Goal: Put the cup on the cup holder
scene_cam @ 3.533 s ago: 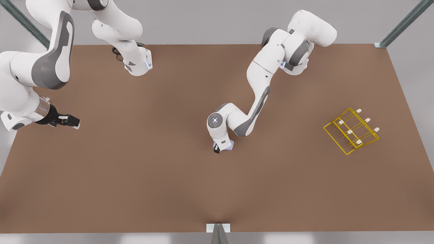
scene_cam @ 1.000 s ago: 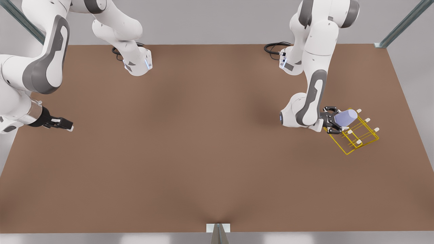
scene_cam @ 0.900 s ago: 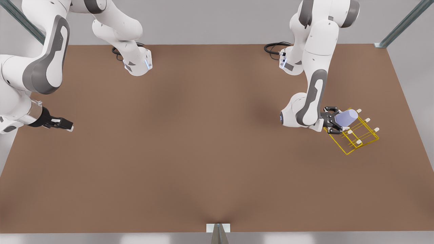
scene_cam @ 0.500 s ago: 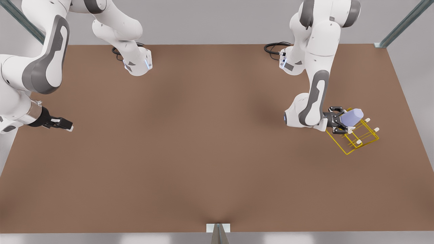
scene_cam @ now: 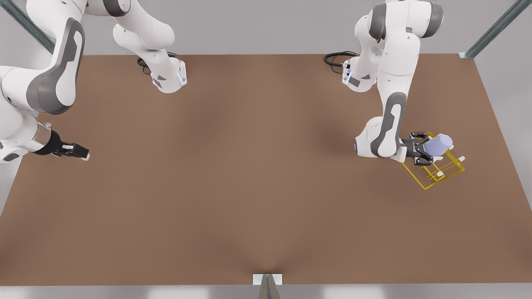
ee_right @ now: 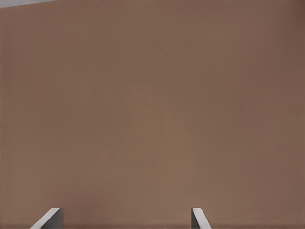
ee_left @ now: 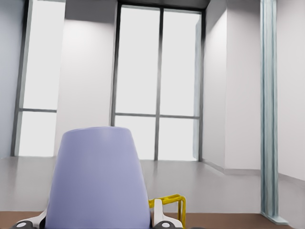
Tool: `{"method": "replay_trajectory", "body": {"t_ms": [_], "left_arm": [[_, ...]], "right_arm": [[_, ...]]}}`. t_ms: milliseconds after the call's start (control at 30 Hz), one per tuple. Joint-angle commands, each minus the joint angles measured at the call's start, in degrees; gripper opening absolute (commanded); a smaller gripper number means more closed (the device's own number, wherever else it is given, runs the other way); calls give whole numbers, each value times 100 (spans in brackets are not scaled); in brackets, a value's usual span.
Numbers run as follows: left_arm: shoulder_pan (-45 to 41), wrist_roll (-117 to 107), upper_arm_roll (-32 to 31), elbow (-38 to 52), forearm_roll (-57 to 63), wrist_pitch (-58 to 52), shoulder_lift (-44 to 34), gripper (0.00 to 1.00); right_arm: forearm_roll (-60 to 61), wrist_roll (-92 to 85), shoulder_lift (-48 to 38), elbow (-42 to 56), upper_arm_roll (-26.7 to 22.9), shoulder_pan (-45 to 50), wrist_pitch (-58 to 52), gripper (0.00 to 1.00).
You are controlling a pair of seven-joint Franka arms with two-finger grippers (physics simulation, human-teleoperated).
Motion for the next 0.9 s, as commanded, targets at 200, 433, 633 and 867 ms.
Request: {"method": "replay_trajectory", "body": {"t_ms": [200,433,633,867], "left_arm": [[123,-368,3,-53,323,2,10,80],[158,-447,3,-193,341,-7,-34,80],[158,-456,3,-202,376,-7,1,80],[158,-623,12,-404,447,-7,1,80]], "right_arm": [[5,-29,2,3,-2,0,0,100],[5,-37,2,3,-2,0,17,100],[5,-37,11,-6,-2,-9,17,100],[5,-20,20,-6,-2,0,35,100]]}}
